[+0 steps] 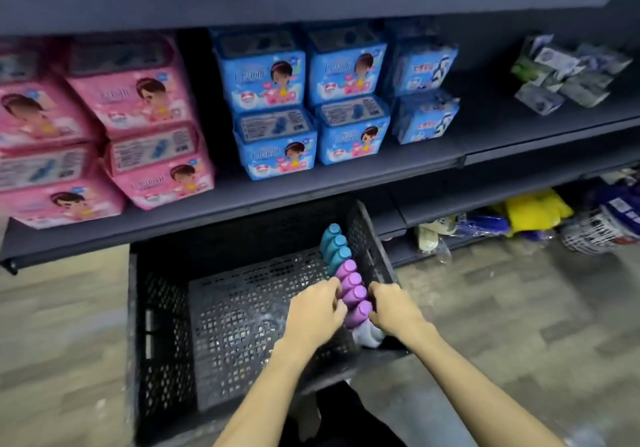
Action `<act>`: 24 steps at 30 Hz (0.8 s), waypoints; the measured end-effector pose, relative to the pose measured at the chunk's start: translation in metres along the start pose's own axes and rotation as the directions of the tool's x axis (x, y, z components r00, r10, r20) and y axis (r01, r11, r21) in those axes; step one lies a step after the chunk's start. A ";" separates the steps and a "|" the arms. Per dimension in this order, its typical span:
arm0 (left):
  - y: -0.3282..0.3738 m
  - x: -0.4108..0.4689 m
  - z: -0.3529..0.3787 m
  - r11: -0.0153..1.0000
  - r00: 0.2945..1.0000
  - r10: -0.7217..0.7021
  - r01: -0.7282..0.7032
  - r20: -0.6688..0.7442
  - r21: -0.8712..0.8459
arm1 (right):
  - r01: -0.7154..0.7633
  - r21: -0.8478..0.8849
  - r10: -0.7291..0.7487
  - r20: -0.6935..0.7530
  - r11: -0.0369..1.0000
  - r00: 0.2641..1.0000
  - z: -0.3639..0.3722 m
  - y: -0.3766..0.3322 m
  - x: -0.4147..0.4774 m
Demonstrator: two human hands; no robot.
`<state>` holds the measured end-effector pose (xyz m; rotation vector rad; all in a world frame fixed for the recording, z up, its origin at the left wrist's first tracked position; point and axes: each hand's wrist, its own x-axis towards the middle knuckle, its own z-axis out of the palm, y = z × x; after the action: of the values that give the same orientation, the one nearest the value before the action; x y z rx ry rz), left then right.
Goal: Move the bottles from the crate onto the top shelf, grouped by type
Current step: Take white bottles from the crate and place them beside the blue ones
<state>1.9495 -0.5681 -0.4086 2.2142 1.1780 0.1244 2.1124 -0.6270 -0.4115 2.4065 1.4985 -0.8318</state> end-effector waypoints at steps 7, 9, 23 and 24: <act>0.002 0.002 0.035 1.000 0.995 0.007 -0.006 0.103 -0.013 | -0.012 -0.190 0.031 0.099 0.982 0.995 0.037 0.003 0.009; 0.002 0.004 0.041 1.000 0.993 0.000 0.002 0.116 -0.011 | 0.010 -0.242 0.020 0.123 0.970 0.992 0.044 0.005 0.012; -0.013 0.004 0.069 0.993 0.984 -0.090 0.101 0.157 -0.065 | 0.383 -0.449 -0.253 0.323 0.807 0.912 0.057 0.011 0.038; -0.015 0.003 0.070 0.991 0.983 -0.098 0.110 0.155 -0.072 | 0.381 -0.442 -0.255 0.319 0.812 0.913 0.056 0.012 0.039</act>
<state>1.9654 -0.5932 -0.4736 2.0486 1.1810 -0.0382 2.1155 -0.6276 -0.4808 1.6416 1.7779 -0.6630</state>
